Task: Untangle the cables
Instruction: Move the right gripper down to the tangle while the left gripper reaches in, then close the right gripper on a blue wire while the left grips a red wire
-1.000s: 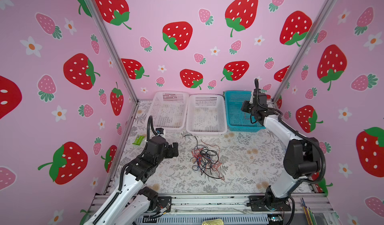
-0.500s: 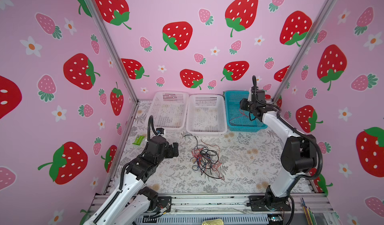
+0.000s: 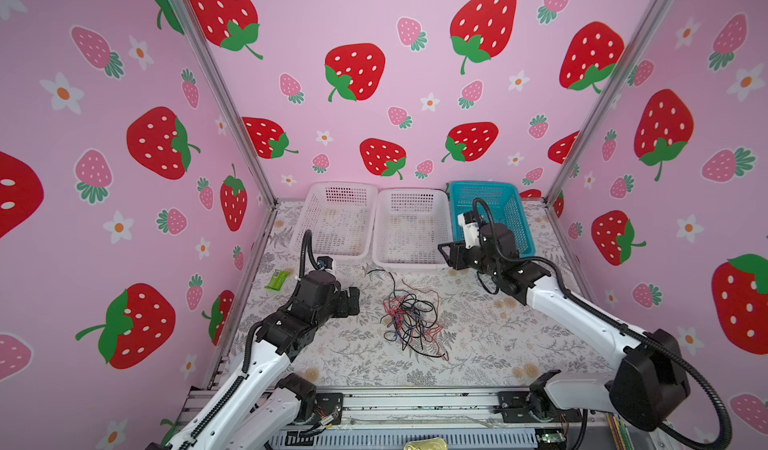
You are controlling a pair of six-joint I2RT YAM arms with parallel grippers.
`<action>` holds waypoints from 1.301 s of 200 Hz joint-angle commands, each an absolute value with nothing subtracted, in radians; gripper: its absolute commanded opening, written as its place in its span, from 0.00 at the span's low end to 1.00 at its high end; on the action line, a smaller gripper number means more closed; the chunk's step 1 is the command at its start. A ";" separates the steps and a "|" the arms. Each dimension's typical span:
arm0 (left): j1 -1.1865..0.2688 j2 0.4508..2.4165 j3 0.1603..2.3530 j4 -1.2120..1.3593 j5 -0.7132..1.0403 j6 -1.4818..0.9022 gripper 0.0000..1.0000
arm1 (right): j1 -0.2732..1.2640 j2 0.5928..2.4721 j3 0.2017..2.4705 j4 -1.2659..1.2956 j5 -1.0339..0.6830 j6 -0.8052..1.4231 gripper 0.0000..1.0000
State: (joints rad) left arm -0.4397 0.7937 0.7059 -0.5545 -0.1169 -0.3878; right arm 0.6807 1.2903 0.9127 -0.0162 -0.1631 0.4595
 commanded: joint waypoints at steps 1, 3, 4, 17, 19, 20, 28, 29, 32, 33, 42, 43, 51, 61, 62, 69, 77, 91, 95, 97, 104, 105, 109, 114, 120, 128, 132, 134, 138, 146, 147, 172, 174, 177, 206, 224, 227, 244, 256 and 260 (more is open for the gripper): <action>-0.445 0.791 0.753 -0.567 -0.068 -0.377 0.99 | 0.757 1.221 0.801 0.052 -0.221 0.443 0.51; -0.445 0.793 0.754 -0.566 -0.065 -0.377 0.99 | 0.764 1.219 0.792 0.057 -0.221 0.443 0.51; -0.445 0.793 0.755 -0.568 -0.063 -0.377 0.99 | 0.768 1.216 0.785 0.059 -0.220 0.444 0.51; -0.445 0.807 0.762 -0.572 -0.041 -0.378 0.99 | 0.809 1.199 0.716 0.095 -0.227 0.450 0.51; -0.444 0.809 0.763 -0.573 -0.036 -0.378 0.99 | 0.815 1.198 0.705 0.103 -0.231 0.449 0.51; -0.445 0.810 0.763 -0.575 -0.034 -0.377 0.99 | 0.818 1.198 0.700 0.108 -0.233 0.449 0.51; -0.444 0.822 0.772 -0.582 -0.020 -0.378 0.99 | 0.842 1.195 0.660 0.136 -0.239 0.448 0.51; -0.444 0.824 0.773 -0.583 -0.019 -0.379 0.99 | 0.845 1.196 0.657 0.139 -0.237 0.448 0.51; -0.445 0.827 0.776 -0.585 -0.013 -0.381 0.99 | 0.854 1.199 0.645 0.146 -0.234 0.445 0.51; -0.445 0.829 0.777 -0.586 -0.011 -0.381 0.99 | 0.857 1.199 0.643 0.148 -0.234 0.443 0.51; -0.445 0.842 0.781 -0.587 0.006 -0.382 0.99 | 0.895 1.207 0.623 0.156 -0.225 0.423 0.51; -0.445 0.843 0.783 -0.587 0.008 -0.382 0.99 | 0.899 1.207 0.623 0.156 -0.223 0.421 0.51; -0.445 0.854 0.784 -0.587 0.023 -0.387 0.99 | 0.931 1.213 0.605 0.169 -0.199 0.416 0.51; -0.445 0.870 0.789 -0.592 0.042 -0.389 0.99 | 0.949 1.218 0.582 0.195 -0.197 0.417 0.51; -0.445 0.871 0.790 -0.592 0.042 -0.389 0.99 | 0.950 1.219 0.580 0.198 -0.199 0.418 0.51; -0.445 0.882 0.796 -0.597 0.054 -0.392 0.99 | 0.955 1.223 0.566 0.220 -0.212 0.424 0.51; -0.445 0.892 0.802 -0.600 0.063 -0.394 0.99 | 0.960 1.230 0.555 0.239 -0.230 0.425 0.51; -0.445 0.909 0.809 -0.606 0.070 -0.401 0.99 | 0.978 1.246 0.544 0.250 -0.229 0.417 0.51; -0.445 0.912 0.811 -0.607 0.074 -0.404 0.99 | 0.985 1.249 0.541 0.251 -0.226 0.413 0.51; -0.445 0.912 0.811 -0.607 0.076 -0.404 0.99 | 0.988 1.253 0.538 0.251 -0.226 0.411 0.51; -0.445 0.916 0.810 -0.607 0.085 -0.407 0.99 | 0.999 1.262 0.534 0.256 -0.216 0.407 0.51; -0.446 0.916 0.810 -0.607 0.086 -0.408 0.99 | 1.001 1.265 0.533 0.257 -0.216 0.407 0.51; -0.446 0.919 0.809 -0.608 0.092 -0.415 0.99 | 1.006 1.271 0.528 0.261 -0.209 0.407 0.51; -0.448 0.923 0.810 -0.610 0.100 -0.421 0.99 | 1.013 1.281 0.526 0.262 -0.202 0.408 0.51; -0.451 0.926 0.810 -0.612 0.113 -0.427 0.99 | 1.017 1.293 0.526 0.263 -0.197 0.409 0.51; -0.458 0.934 0.815 -0.617 0.129 -0.436 0.99 | 1.024 1.308 0.525 0.265 -0.187 0.410 0.51; -0.464 0.940 0.819 -0.622 0.131 -0.439 0.99 | 1.027 1.314 0.526 0.264 -0.177 0.410 0.50; -0.468 0.943 0.821 -0.624 0.132 -0.441 0.99 | 1.030 1.316 0.528 0.263 -0.172 0.408 0.49; -0.473 0.948 0.825 -0.633 0.131 -0.448 0.99 | 1.033 1.317 0.529 0.264 -0.164 0.406 0.47; -0.484 0.958 0.834 -0.643 0.130 -0.467 0.99 | 1.037 1.318 0.529 0.268 -0.154 0.404 0.42; -0.486 0.959 0.834 -0.643 0.130 -0.469 0.99 | 1.038 1.318 0.531 0.269 -0.151 0.404 0.41; -0.517 0.975 0.828 -0.636 0.177 -0.502 0.99 | 1.040 1.310 0.555 0.265 -0.141 0.393 0.21; -0.520 0.976 0.827 -0.634 0.175 -0.503 0.99 | 1.040 1.309 0.558 0.262 -0.141 0.392 0.19; -0.523 0.977 0.825 -0.633 0.173 -0.507 0.99 | 1.040 1.307 0.564 0.258 -0.141 0.389 0.17; -0.551 0.992 0.770 -0.571 0.220 -0.569 0.99 | 1.053 1.275 0.603 0.222 -0.143 0.366 0.02; -0.571 0.999 0.741 -0.532 0.232 -0.612 0.97 | 1.064 1.234 0.621 0.201 -0.144 0.358 0.00; -0.574 1.000 0.736 -0.526 0.232 -0.617 0.96 | 1.066 1.228 0.625 0.197 -0.147 0.357 0.00; -0.590 1.000 0.709 -0.479 0.247 -0.650 0.94 | 1.071 1.180 0.643 0.180 -0.160 0.350 0.00; -0.601 1.002 0.687 -0.440 0.265 -0.673 0.93 | 1.072 1.150 0.657 0.169 -0.164 0.346 0.00; -0.605 1.003 0.682 -0.428 0.270 -0.680 0.92 | 1.072 1.142 0.663 0.165 -0.165 0.343 0.00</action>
State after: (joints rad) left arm -0.5831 1.0008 0.7181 -0.5217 0.2226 -0.6003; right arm 1.0630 1.2079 0.6086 0.1837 -0.1516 0.3653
